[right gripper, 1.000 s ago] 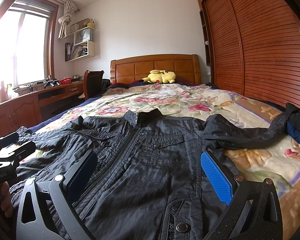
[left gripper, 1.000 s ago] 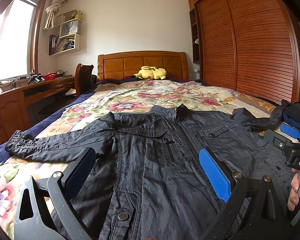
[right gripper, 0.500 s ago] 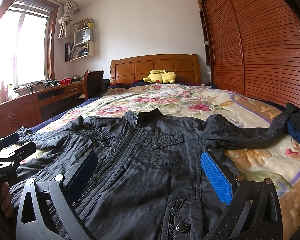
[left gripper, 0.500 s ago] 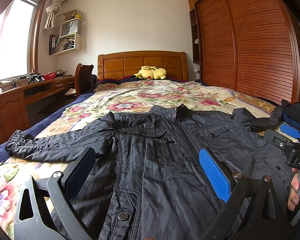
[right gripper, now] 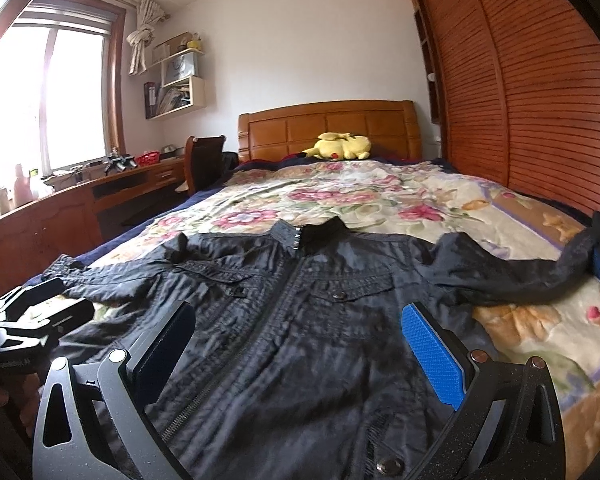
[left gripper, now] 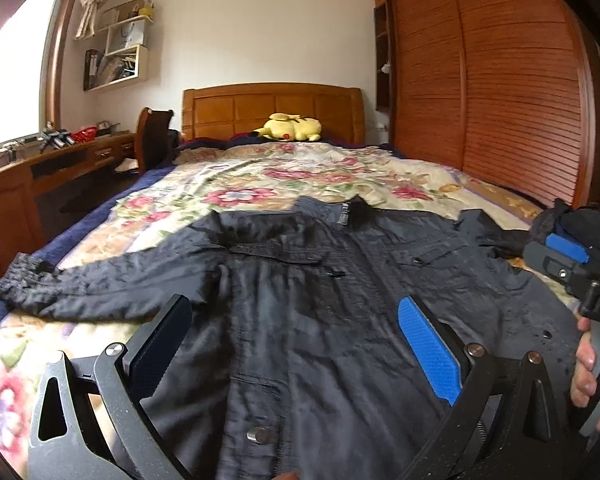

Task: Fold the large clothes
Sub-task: 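Move the left gripper to the jacket sleeve cuff and grasp it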

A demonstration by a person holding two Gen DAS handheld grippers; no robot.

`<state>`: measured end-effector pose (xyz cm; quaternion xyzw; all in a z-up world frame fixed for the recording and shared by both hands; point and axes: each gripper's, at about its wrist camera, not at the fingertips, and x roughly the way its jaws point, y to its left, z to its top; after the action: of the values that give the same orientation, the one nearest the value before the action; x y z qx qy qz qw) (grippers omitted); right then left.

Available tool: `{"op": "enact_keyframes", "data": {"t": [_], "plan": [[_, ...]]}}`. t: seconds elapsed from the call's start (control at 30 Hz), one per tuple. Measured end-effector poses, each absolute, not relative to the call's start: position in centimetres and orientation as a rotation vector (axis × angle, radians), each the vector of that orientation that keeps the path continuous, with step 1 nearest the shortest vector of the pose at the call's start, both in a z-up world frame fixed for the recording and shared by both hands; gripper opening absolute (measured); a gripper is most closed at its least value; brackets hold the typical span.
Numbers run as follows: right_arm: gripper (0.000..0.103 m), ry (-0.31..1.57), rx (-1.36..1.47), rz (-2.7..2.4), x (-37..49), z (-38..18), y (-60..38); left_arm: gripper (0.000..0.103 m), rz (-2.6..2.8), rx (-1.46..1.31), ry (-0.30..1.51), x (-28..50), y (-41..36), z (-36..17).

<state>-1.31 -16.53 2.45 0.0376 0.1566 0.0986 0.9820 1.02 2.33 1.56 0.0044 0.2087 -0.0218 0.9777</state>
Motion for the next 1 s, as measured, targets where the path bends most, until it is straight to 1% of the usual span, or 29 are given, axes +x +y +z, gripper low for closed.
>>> {"op": "enact_keyframes", "data": {"t": [0.33,0.77,1.0], "plan": [[0.103,0.323,0.049,0.313,2.2,5.1,-12.7,0.103,0.016,0.052,0.475,3.3,8.2,2.8],[0.103,0.412,-0.005,0.441,9.6,4.8,-7.5,0.103,0.108,0.062,0.584,6.3,16.9,1.1],[0.103,0.461,-0.002,0.483,11.1,4.5,-7.1,0.103,0.154,0.066,0.645,7.7,21.8,0.2]]}}
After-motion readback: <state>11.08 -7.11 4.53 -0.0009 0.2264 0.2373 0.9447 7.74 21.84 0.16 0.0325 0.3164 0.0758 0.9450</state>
